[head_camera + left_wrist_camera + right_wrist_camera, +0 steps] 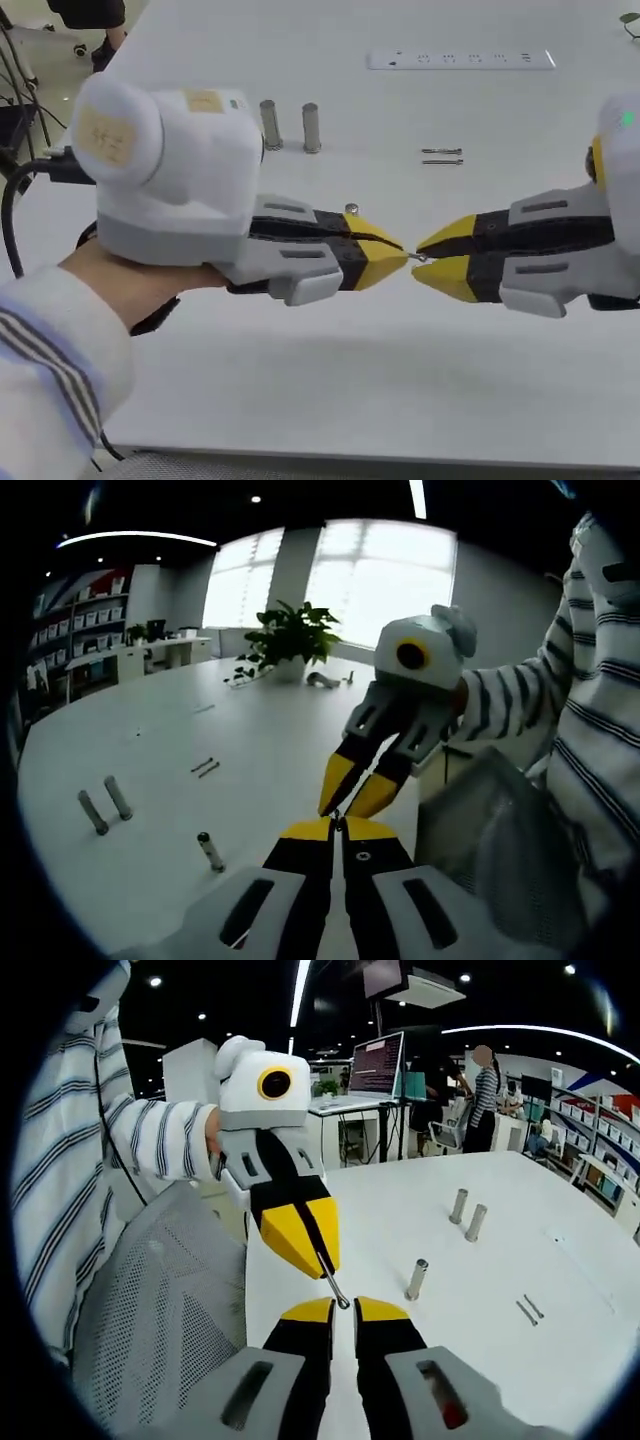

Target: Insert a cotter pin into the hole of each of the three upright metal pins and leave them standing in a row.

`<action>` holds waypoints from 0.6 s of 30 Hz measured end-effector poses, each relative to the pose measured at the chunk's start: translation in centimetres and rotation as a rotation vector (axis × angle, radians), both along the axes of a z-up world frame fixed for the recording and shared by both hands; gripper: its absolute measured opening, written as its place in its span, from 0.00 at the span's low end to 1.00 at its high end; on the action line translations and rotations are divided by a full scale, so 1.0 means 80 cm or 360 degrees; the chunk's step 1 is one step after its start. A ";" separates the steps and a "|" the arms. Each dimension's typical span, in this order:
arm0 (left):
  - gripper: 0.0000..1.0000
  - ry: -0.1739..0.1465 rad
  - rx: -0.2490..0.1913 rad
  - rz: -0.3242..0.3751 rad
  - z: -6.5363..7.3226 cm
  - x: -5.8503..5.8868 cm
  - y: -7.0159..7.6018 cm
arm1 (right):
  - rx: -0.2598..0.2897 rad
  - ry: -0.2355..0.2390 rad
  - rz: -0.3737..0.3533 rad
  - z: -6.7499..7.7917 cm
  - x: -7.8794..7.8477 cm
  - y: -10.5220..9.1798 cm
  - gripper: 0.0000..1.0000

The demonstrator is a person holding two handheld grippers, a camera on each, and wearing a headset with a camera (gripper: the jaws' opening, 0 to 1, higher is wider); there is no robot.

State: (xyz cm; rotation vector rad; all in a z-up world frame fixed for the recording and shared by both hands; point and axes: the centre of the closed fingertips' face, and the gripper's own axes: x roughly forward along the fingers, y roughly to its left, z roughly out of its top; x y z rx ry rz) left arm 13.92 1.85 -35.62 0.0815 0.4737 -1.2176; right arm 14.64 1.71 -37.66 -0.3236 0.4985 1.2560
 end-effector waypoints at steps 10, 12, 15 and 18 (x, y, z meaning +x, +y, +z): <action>0.00 -0.0069 0.0023 -0.0061 0.000 0.001 -0.001 | -0.0033 -0.0017 0.0048 -0.001 -0.008 0.004 0.00; 0.00 -0.0072 0.0027 -0.0064 -0.001 0.002 0.000 | -0.0038 -0.0032 0.0052 -0.001 -0.008 0.005 0.00; 0.00 -0.0084 0.0039 -0.0072 -0.003 0.003 0.002 | -0.0038 -0.0042 0.0054 0.000 -0.008 0.005 0.00; 0.00 -0.0101 0.0053 -0.0084 -0.006 0.004 0.004 | -0.0035 -0.0046 0.0058 0.002 -0.008 0.005 0.00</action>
